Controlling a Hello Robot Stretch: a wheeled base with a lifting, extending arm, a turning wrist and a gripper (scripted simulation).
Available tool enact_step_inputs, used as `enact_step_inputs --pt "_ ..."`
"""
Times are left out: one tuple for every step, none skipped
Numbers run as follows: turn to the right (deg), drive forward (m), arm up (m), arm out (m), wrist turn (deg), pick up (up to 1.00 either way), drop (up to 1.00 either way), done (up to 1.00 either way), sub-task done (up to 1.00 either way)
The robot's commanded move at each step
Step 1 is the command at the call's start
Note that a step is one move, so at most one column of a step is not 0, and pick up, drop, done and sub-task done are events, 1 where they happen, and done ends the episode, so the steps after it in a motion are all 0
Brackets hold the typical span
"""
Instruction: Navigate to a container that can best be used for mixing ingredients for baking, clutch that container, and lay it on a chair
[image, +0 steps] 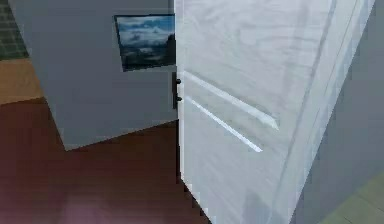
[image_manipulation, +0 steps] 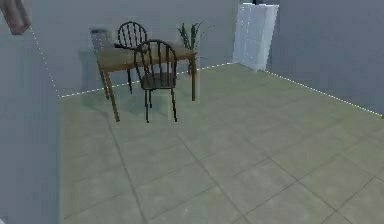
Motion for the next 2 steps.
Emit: enact_step_inputs --pt "-45.0 0.00 0.00 0.00 0.0 0.00 0.00 0.00 0.00" --pt "-3.0 0.00 0.00 0.00 0.0 0.00 0.00 0.00 0.00"
